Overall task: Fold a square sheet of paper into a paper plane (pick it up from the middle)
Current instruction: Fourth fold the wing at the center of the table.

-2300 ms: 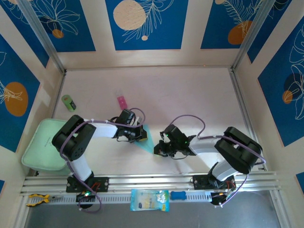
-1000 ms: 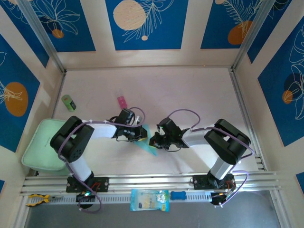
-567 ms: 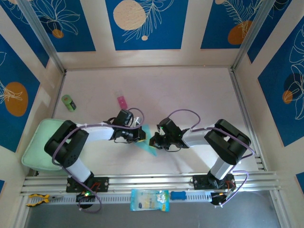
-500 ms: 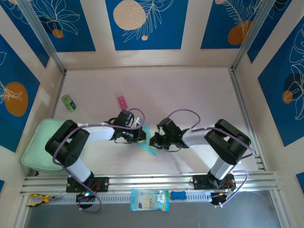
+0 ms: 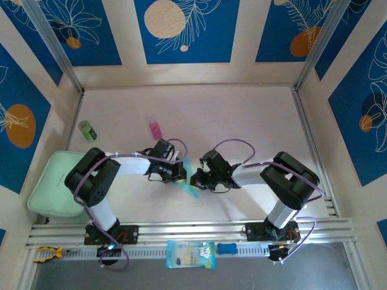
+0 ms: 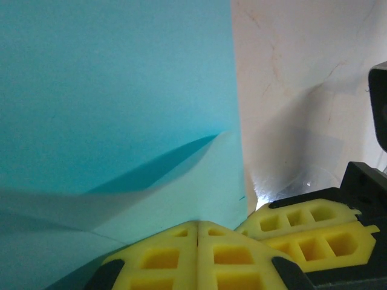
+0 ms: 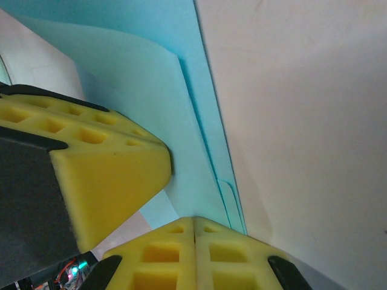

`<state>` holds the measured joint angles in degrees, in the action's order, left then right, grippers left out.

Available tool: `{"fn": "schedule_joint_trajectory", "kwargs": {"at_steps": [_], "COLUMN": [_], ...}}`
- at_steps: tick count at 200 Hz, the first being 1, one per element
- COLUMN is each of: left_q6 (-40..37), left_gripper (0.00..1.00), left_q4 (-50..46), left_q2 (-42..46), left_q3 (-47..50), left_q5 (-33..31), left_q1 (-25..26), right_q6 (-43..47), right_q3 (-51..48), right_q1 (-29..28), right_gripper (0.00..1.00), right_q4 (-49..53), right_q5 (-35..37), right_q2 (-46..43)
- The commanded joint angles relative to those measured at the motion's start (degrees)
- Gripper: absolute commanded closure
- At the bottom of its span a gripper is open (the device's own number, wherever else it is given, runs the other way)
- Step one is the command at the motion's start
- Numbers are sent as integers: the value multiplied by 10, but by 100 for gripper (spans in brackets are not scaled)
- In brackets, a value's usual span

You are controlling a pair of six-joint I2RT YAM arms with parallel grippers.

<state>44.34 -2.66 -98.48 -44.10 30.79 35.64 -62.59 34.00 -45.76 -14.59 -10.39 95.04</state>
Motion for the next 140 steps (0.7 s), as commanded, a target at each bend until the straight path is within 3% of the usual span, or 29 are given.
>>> {"fn": "schedule_joint_trajectory", "kwargs": {"at_steps": [1, 140], "left_q6": [-16, -48], "left_gripper": [100, 98], "left_q4": [-44, -21], "left_q2": [-15, -45], "left_q3": [-9, -35], "left_q5": [-78, -23], "left_q1": [-19, -133], "right_q6": [10, 26], "right_q3": [-25, -32], "right_q1": [-9, -5], "right_gripper": [100, 100], "right_q4": [121, 123], "right_q5": [23, 12], "right_q2": [14, 5]}}
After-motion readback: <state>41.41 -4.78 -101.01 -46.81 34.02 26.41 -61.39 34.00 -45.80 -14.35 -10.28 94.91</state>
